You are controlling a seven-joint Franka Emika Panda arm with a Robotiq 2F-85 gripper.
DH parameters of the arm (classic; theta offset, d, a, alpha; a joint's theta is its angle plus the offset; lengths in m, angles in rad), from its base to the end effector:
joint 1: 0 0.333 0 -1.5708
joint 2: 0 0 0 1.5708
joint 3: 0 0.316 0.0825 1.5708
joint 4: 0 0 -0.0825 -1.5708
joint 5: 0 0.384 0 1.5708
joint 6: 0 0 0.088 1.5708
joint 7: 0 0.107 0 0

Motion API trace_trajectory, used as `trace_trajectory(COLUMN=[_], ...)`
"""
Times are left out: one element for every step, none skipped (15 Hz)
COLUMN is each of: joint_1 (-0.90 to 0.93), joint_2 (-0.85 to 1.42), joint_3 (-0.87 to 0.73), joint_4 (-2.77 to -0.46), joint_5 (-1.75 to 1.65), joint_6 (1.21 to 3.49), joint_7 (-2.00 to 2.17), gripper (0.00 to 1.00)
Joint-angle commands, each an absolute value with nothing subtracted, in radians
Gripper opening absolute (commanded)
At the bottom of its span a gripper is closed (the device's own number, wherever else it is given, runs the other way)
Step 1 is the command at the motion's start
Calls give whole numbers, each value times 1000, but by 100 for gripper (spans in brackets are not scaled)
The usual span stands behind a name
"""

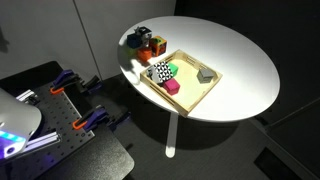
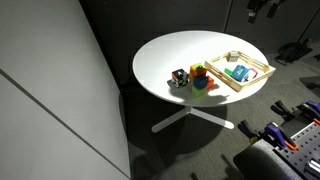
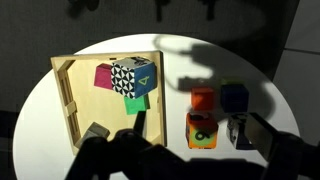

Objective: Put the grey block in the crate

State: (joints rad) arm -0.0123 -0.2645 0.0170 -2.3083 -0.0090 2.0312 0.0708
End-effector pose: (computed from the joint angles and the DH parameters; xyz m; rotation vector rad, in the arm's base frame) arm 0.4631 0.0019 0.4500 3.1271 -0.0980 -0.0190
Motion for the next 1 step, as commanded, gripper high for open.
trace_trajectory(joint_1=[-10], joint_2=[-268], joint_3=[15], joint_4=[-2309], joint_5=[-10], joint_6=[2031], joint_7=[73], gripper=[100])
